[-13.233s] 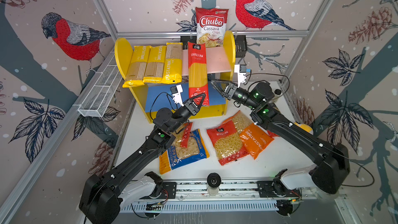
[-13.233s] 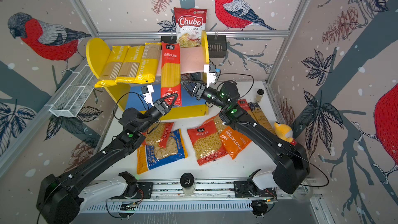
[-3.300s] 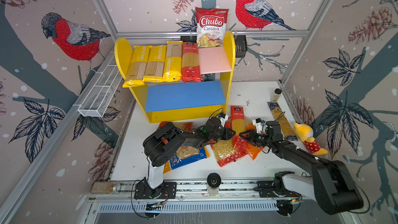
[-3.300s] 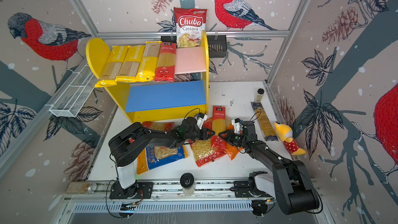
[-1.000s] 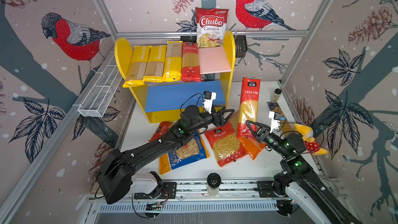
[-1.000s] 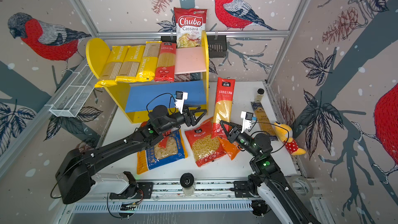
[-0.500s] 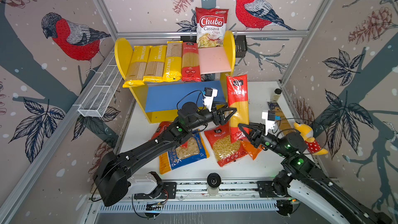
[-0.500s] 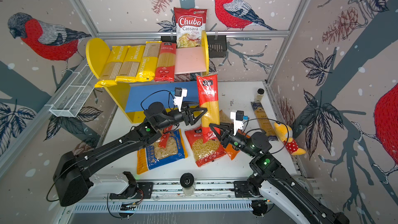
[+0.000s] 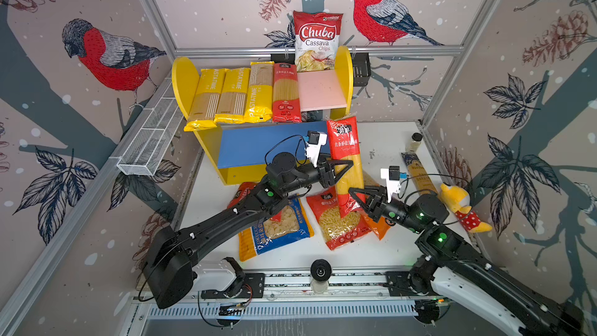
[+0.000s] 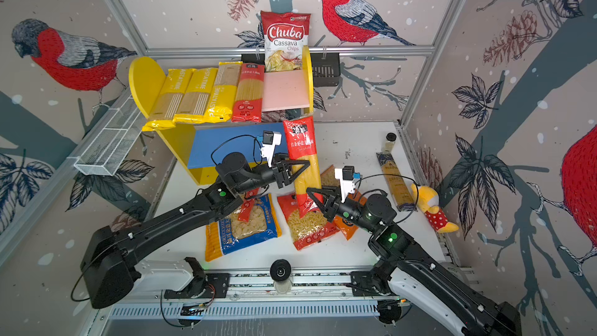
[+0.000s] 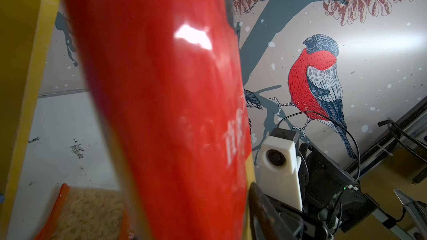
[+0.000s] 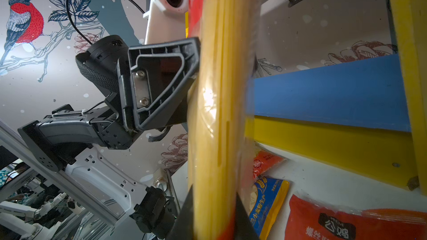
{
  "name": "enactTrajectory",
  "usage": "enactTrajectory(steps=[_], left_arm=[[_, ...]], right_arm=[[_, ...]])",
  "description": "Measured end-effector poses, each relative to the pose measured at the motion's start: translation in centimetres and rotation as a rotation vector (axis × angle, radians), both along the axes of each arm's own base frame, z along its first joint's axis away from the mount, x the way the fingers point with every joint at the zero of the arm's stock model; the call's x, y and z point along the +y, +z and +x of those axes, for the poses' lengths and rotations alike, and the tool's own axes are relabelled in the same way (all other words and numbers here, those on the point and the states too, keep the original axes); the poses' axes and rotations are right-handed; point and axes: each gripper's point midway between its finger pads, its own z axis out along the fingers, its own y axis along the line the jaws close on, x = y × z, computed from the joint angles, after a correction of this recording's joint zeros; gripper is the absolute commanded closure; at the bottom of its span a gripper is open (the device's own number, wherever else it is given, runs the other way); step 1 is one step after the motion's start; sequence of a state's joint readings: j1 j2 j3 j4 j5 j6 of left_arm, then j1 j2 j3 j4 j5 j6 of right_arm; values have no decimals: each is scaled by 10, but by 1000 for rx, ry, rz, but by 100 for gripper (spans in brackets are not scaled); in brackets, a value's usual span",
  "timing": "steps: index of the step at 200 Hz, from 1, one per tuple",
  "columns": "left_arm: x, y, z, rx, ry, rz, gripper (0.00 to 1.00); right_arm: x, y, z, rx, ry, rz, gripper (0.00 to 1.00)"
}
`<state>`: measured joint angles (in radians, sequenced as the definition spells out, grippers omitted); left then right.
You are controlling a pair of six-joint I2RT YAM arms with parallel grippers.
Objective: Arrange pasta packages on shelves
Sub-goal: Pick up the pasta bag from the pasta bags.
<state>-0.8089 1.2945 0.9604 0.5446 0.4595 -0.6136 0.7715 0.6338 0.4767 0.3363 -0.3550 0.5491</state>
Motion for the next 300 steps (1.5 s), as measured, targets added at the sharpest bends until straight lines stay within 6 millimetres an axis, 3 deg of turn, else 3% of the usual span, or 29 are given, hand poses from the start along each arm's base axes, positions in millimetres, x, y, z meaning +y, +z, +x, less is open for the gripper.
enactTrajectory(steps=[145,174,203,248,300], left_arm=[[-2,-8,-9,9,-60,10,89],[1,-7,-4,10,-47,10,93],[8,9,4,3,-22,-7,94],[25,63,17,-57,14,-86,94],[33,64,34,-9,23,-96,93]], right_arm=[[-5,-3,9,-17,-47,21,61],[-9,0,12,-26,-63,30,49],[-12,0,16,-29,-69,30,36],[-12,-6,23,14,-44,19,27],[-2,-6,17,64,42,25,27]])
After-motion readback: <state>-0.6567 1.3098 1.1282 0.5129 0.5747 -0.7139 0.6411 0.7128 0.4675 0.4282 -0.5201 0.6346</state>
